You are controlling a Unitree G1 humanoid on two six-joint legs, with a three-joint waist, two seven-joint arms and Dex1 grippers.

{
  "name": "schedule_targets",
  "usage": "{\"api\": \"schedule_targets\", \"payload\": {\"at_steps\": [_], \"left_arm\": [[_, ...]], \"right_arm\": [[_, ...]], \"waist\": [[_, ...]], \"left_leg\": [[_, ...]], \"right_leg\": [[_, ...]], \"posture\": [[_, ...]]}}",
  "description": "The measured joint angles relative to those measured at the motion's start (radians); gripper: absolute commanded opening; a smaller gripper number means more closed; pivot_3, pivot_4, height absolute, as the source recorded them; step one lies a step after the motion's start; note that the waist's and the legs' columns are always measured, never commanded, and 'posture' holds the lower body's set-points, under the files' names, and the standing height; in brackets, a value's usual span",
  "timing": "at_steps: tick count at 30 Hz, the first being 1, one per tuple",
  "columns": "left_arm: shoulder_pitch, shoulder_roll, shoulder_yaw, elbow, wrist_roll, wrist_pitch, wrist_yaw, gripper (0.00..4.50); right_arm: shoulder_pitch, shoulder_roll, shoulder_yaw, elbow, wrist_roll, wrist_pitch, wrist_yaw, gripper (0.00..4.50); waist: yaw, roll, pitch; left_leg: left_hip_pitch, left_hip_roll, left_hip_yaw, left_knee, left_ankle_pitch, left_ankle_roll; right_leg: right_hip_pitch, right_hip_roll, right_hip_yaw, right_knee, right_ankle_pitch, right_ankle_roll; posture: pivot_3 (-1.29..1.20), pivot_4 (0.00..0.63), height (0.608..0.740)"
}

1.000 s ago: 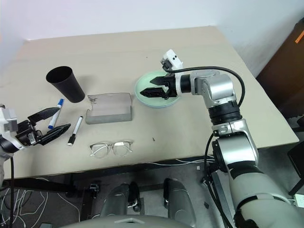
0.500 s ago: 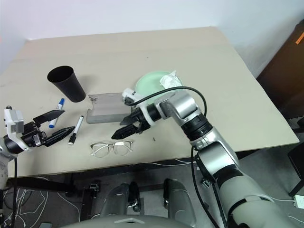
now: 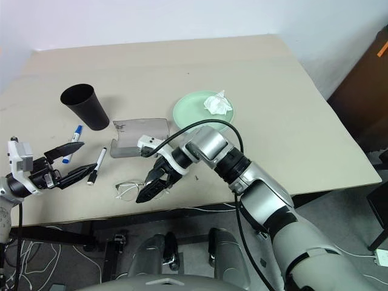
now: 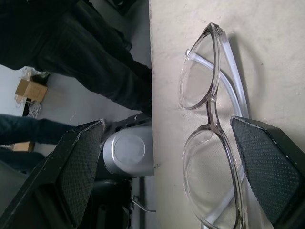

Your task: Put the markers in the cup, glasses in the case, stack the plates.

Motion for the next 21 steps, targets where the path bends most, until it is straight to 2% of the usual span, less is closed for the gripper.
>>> {"api": "schedule_targets", "payload": {"at_steps": [3,7,10,13,21], "left_arm": [[0.010,-0.003,-0.003,-0.008,0.000,0.000,0.006,4.50],[0.022,-0.004,-0.003,-0.009,0.000,-0.002,0.016,4.50],[0.025,-0.005,-0.005,-0.010,0.000,-0.012,0.019,4.50],[0.025,-0.010,-0.007,-0.010,0.001,-0.018,0.021,4.50],[0.044,-0.021,-0.012,-0.010,0.009,-0.036,0.023,4.50]], "right_arm": [[-0.016,0.018,0.008,0.022,-0.017,-0.016,0.011,4.48],[-0.030,0.035,0.009,0.058,-0.034,-0.037,0.024,3.66],[-0.045,0.054,0.016,0.084,-0.051,-0.055,0.031,3.66],[-0.050,0.072,0.027,0.109,-0.070,-0.072,0.038,3.16],[-0.050,0.087,0.045,0.141,-0.114,-0.105,0.061,0.34]], "waist": [[-0.001,0.000,0.000],[0.000,0.000,0.000],[0.000,0.000,0.000],[0.000,0.000,0.000],[0.000,0.000,0.000]], "left_leg": [[0.000,0.000,0.000,-0.001,0.000,0.000],[0.000,0.000,0.000,-0.001,0.000,0.000],[0.000,0.000,0.000,-0.001,0.000,0.000],[0.000,0.000,0.000,-0.001,0.000,0.000],[-0.002,0.000,0.000,-0.001,0.000,0.000]], "right_leg": [[0.000,0.000,0.000,0.000,0.000,0.000],[-0.002,0.000,0.000,0.000,0.000,0.000],[-0.002,0.000,0.000,-0.001,0.000,0.000],[-0.002,0.000,0.000,-0.001,0.000,0.000],[-0.003,0.000,0.000,-0.001,0.000,0.000]], "posture": [[0.00,0.150,0.740],[0.00,0.150,0.740],[0.00,0.150,0.740],[0.00,0.150,0.740],[0.00,0.150,0.740]]}}
